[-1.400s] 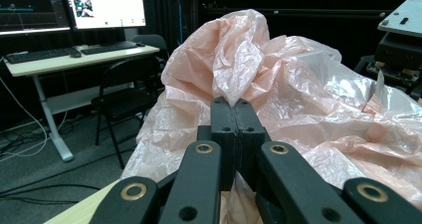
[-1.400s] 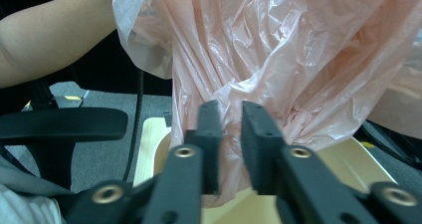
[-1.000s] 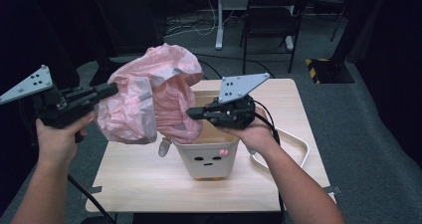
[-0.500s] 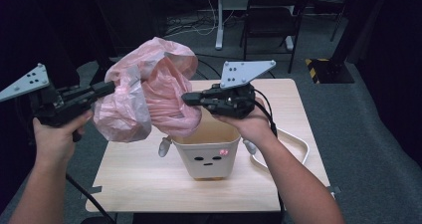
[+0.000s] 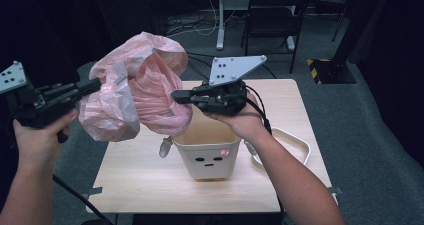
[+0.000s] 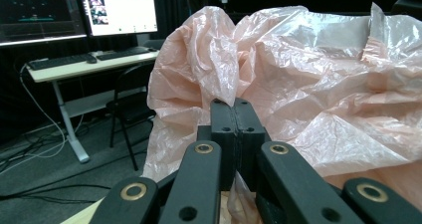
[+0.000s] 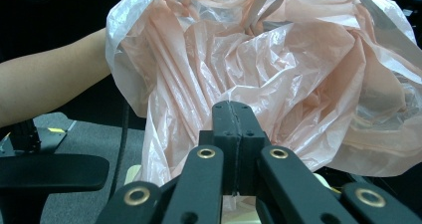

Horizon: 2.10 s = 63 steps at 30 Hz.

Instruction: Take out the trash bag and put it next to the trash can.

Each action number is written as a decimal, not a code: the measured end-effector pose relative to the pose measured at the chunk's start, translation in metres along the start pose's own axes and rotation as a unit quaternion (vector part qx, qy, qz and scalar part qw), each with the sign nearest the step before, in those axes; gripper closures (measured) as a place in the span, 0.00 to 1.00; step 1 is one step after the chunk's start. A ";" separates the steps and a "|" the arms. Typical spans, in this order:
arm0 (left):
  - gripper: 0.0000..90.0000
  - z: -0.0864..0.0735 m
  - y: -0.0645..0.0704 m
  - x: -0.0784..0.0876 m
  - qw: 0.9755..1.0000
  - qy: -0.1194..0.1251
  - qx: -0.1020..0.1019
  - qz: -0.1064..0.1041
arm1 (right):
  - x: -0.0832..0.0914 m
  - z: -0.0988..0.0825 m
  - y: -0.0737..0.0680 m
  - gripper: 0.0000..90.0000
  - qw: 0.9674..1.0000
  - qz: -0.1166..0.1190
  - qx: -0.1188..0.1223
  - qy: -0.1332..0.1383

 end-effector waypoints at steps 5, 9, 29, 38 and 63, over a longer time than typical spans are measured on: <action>1.00 0.000 -0.002 0.008 1.000 0.004 0.000 0.007 | -0.008 -0.001 0.000 1.00 1.000 0.009 0.007 -0.010; 1.00 0.000 -0.004 0.013 1.000 0.007 0.001 0.012 | -0.015 -0.003 0.000 1.00 1.000 0.017 0.005 -0.012; 1.00 0.009 -0.009 0.028 1.000 0.023 0.009 0.017 | -0.041 -0.011 -0.007 1.00 0.998 0.054 0.000 -0.041; 1.00 0.019 -0.003 0.012 0.999 0.037 0.017 -0.005 | -0.041 -0.017 -0.006 0.93 0.997 0.041 -0.009 -0.072; 1.00 -0.038 -0.040 -0.036 0.998 -0.042 0.031 0.037 | 0.008 -0.031 -0.018 0.76 0.998 -0.003 -0.021 -0.051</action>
Point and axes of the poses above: each handheld gripper's, and its own axes: x roughly backward along the jaws, z roughly out of its top, y roughly to its right, the point moved 4 cm from there along -x, roughly forward along the jaws, and after that the axes turned 15 degrees about x, right-handed, at the moved point
